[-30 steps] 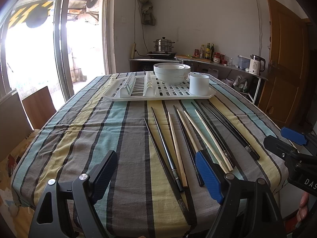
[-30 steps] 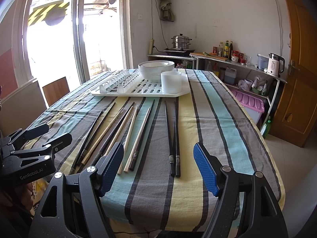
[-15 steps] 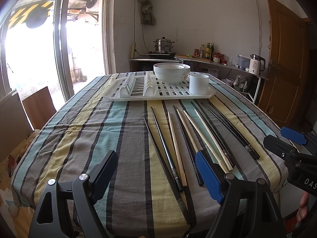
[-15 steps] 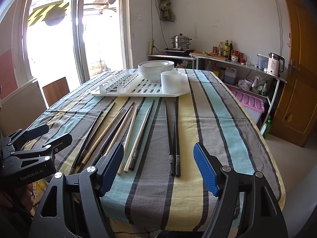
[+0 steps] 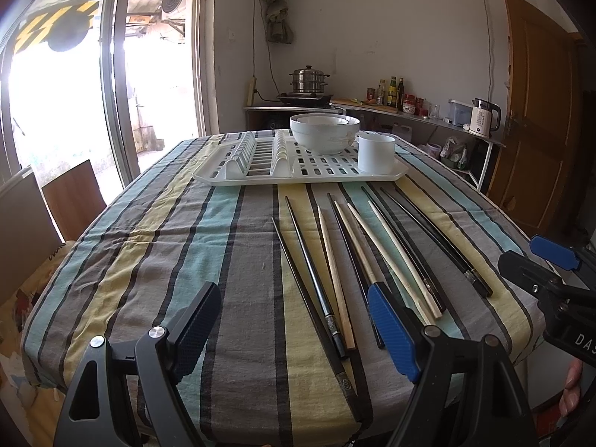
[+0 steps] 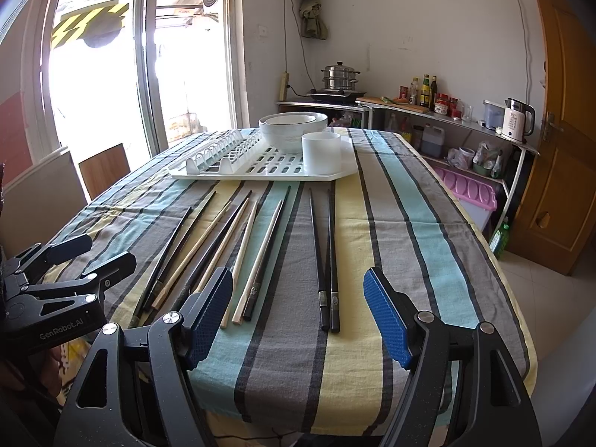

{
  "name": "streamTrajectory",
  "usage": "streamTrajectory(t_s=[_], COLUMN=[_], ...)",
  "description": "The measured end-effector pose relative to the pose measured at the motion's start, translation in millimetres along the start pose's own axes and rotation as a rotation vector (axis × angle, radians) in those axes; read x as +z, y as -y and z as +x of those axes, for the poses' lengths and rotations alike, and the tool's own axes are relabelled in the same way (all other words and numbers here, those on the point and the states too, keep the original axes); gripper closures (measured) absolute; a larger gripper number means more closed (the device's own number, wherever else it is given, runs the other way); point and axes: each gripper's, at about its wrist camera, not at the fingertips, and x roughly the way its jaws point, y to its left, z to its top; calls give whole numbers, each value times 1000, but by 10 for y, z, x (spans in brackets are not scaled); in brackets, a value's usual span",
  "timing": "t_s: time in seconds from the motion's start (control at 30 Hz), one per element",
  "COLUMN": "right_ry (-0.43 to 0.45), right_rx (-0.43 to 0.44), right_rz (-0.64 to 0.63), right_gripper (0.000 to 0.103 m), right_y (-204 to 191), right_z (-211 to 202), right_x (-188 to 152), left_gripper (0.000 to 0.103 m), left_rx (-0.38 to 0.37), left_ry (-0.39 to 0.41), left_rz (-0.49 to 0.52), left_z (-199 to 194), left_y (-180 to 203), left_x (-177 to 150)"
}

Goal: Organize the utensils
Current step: 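Lower the left tool onto a black chopstick and close it while the right tool grasps another black chopstick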

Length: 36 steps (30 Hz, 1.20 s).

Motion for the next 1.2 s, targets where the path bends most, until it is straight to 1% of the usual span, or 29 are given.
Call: streamTrajectory(t_s=[0.17, 0.3, 0.37, 0.5, 0.6, 0.7, 0.73, 0.77, 0.8, 0.87, 1.0, 1.07, 1.2], right_ry=[-4, -18, -26, -44, -54, -70, -78, -89, -103, -128, -178, -202, -248], right_rx=[2, 9, 10, 18, 33, 47, 50, 52, 49, 60, 71, 72, 76], right_rz=[1, 5, 5, 9, 10, 5, 1, -2, -6, -12, -17, -25, -43], right_gripper=[30, 30, 30, 30, 30, 36, 40, 45, 48, 60, 66, 72, 76], right_y=[6, 37, 47, 70, 86, 88, 84, 84, 80, 69, 97, 119, 158], right_z=[13, 68, 125, 259, 375, 521, 584, 643, 705, 835, 1101, 1222, 1441], right_x=[-3, 5, 26, 103, 189, 293, 328, 353, 376, 422, 515, 559, 636], left_gripper=[22, 22, 26, 27, 31, 38, 41, 42, 43, 47, 53, 56, 60], left_rx=[4, 12, 19, -7, -29, -72, -88, -101, -112, -135, -142, -157, -167], left_ry=[-12, -41, -53, -87, -114, -133, -138, -141, -143, -156, -187, -215, -263], left_rz=[4, -22, -33, -44, -53, -67, -65, -61, -58, -49, -19, -24, -42], left_z=[71, 188, 258, 433, 571, 698, 739, 779, 821, 927, 1166, 1292, 1506], left_y=[-19, -98, -155, -248, -305, -335, -324, -309, -292, -247, -162, -162, -185], left_x=[4, 26, 50, 135, 230, 351, 390, 432, 475, 566, 683, 710, 744])
